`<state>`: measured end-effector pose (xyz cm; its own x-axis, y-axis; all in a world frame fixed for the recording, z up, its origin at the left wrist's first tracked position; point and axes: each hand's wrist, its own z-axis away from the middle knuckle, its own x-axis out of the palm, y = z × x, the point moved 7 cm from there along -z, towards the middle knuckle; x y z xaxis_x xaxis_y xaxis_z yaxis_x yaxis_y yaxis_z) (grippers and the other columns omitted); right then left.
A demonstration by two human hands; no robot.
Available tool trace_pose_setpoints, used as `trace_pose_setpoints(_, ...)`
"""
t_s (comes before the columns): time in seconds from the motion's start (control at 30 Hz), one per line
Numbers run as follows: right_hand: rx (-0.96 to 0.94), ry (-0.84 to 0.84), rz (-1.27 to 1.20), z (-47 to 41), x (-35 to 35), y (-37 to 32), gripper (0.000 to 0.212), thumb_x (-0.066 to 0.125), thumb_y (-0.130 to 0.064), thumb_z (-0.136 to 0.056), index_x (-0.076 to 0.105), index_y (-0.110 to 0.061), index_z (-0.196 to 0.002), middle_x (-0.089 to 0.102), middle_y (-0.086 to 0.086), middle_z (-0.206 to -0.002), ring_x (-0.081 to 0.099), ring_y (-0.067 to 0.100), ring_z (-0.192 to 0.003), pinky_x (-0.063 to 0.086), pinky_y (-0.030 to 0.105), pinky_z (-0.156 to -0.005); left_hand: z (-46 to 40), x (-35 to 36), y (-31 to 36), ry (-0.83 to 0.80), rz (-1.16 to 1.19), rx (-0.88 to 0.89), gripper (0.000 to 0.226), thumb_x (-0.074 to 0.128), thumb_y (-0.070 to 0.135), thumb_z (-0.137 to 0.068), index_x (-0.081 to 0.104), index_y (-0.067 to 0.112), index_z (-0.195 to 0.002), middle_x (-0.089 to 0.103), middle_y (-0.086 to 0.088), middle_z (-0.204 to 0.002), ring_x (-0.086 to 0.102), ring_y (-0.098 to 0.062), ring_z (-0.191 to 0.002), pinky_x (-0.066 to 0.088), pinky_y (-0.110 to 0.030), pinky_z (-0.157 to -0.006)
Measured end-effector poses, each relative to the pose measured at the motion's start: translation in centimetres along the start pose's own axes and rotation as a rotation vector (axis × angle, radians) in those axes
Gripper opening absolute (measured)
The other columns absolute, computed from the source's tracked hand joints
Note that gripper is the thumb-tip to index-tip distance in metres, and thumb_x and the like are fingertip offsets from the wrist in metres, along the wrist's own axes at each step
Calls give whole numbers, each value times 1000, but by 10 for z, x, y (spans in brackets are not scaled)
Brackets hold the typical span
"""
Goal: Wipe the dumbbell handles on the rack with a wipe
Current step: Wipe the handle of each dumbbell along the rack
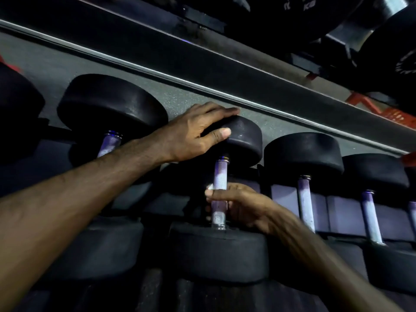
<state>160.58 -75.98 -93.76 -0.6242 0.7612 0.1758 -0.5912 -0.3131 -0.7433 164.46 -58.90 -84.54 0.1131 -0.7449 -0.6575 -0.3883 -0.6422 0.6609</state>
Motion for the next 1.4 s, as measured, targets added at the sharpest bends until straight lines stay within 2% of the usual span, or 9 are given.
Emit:
trace_pose_setpoints(0.1, -124, 167, 27, -16, -1, -19, 22, 76, 10, -82, 64, -7, -90, 64, 10, -77, 64, 19, -65, 60, 36, -65, 0, 1, 2, -7, 10, -9, 59, 48, 53, -105, 45, 36, -161, 47, 21, -148, 41, -10, -143, 33, -41, -125)
trace_pose_setpoints(0.2, -166, 261, -53, -21, -6, -30, 18, 67, 13, -87, 62, -3, -94, 64, 15, -80, 66, 23, -64, 61, 36, -59, 0, -1, 1, -8, 0, -3, 59, 48, 52, -105, 44, 35, -162, 49, 17, -150, 42, -12, -143, 34, -43, -125)
trace_pose_setpoints(0.37, -16, 116, 35, -2, -2, -1, 8, 64, 7, -92, 69, 0, -93, 68, 18, -87, 72, 34, -78, 63, 44, -73, 0, -1, 0, -12, 2, 6, 60, 47, 54, -105, 44, 34, -162, 50, 15, -150, 43, -11, -143, 35, -46, -124)
trace_pose_setpoints(0.53, -116, 274, -70, -17, -13, -33, 7, 64, 4, -92, 66, 4, -98, 69, 21, -83, 74, 33, -74, 63, 46, -76, -2, -1, 0, -23, 8, 17, 62, 45, 58, -104, 43, 36, -162, 50, 14, -151, 44, -13, -145, 38, -50, -122)
trace_pose_setpoints(0.7, 49, 53, 70, 4, 0, 5, 13, 61, 6, -93, 66, 8, -105, 65, 29, -96, 73, 33, -79, 64, 40, -74, -1, -2, -1, -21, 14, 12, 63, 46, 57, -104, 43, 35, -162, 50, 14, -152, 43, -11, -145, 37, -48, -124)
trace_pose_setpoints(0.87, -71, 209, -4, -11, -17, -26, 10, 69, -1, -91, 72, 2, -100, 72, 25, -98, 75, 36, -85, 64, 43, -80, -1, -3, 3, -21, 5, 18, 61, 48, 52, -105, 44, 32, -162, 51, 10, -151, 44, -11, -144, 37, -45, -124)
trace_pose_setpoints(1.07, 29, 58, 226, 5, -10, 9, 28, 77, -10, -88, 72, 5, -112, 73, 27, -104, 71, 34, -89, 58, 37, -81, 0, -4, 1, -27, 1, 28, 61, 48, 53, -105, 44, 33, -162, 51, 10, -150, 46, -11, -143, 38, -47, -123)
trace_pose_setpoints(1.27, -167, 232, 39, -6, -23, -24, 30, 75, -8, -89, 71, 5, -116, 74, 25, -103, 73, 36, -94, 57, 46, -100, -1, -4, 1, -29, 6, 28, 62, 47, 56, -104, 44, 35, -162, 50, 11, -152, 45, -12, -144, 39, -48, -123)
trace_pose_setpoints(1.4, -42, 88, 199, 11, -26, 0, 39, 80, -15, -87, 71, 9, -116, 69, 33, -120, 61, 38, -106, 49, 44, -100, -1, -4, 0, -24, 4, 29, 61, 48, 54, -105, 44, 34, -162, 51, 10, -153, 46, -11, -144, 39, -48, -123)
